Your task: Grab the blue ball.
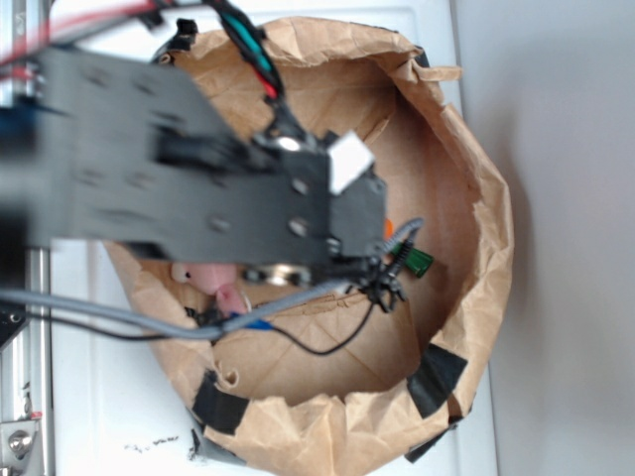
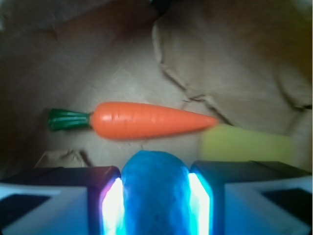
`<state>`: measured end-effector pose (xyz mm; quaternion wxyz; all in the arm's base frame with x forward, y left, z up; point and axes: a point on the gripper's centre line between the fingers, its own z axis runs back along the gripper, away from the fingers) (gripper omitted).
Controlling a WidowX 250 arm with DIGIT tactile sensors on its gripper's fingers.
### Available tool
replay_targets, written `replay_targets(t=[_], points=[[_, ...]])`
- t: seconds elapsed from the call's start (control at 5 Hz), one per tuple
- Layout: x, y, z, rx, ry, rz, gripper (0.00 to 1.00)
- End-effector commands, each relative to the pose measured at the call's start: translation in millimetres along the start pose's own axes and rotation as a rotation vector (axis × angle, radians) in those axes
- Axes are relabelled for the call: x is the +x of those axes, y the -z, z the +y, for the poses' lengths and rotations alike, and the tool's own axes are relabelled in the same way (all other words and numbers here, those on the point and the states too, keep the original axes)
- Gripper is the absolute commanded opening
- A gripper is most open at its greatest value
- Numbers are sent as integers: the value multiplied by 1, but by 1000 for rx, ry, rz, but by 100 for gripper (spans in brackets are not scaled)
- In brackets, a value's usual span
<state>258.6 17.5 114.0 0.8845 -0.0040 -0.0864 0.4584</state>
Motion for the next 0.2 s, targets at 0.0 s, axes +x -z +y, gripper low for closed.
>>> replay_targets(t=[0.0], points=[[18,-35,15,-86,-16,-69,0]])
